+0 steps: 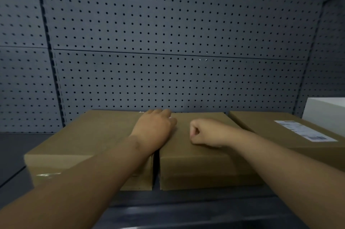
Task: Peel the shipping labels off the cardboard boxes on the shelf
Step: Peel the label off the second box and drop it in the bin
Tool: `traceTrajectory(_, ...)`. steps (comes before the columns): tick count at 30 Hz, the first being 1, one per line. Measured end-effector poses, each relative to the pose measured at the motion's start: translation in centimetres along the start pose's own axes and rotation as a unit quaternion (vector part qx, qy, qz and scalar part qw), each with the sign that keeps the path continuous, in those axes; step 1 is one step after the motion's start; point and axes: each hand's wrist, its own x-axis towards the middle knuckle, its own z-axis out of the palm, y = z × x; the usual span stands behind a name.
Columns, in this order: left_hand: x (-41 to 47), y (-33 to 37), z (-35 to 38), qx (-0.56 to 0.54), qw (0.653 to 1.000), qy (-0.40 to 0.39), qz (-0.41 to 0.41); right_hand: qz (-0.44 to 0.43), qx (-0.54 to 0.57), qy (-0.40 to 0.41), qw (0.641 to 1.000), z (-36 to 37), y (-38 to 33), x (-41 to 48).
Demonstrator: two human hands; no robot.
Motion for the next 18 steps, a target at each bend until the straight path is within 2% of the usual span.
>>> traceTrajectory(4, 0.14, -0.12, 0.31, 0.0, 1.0, 0.008, -0.014, -0.024, 0.003, -0.029, 0.999, 0.14, 0.03, 0.01)
traceTrajectory(8, 0.2, 0.07, 0.37, 0.001, 1.0, 0.011, -0.005, -0.024, 0.009, -0.005, 1.0, 0.21, -0.02, 0.13)
traceTrajectory(10, 0.24, 0.01, 0.33, 0.004, 1.0, 0.011, -0.008, -0.036, 0.004, -0.023, 0.999, 0.18, -0.06, 0.22)
traceTrajectory(14, 0.14, 0.1, 0.17, 0.003, 1.0, 0.011, -0.007, -0.015, -0.006, -0.007, 1.0, 0.03, 0.1, 0.47)
traceTrajectory(18, 0.13, 0.03, 0.17, -0.001, 1.0, 0.013, -0.008, -0.021, 0.002, -0.038, 0.999, -0.12, -0.11, 0.6)
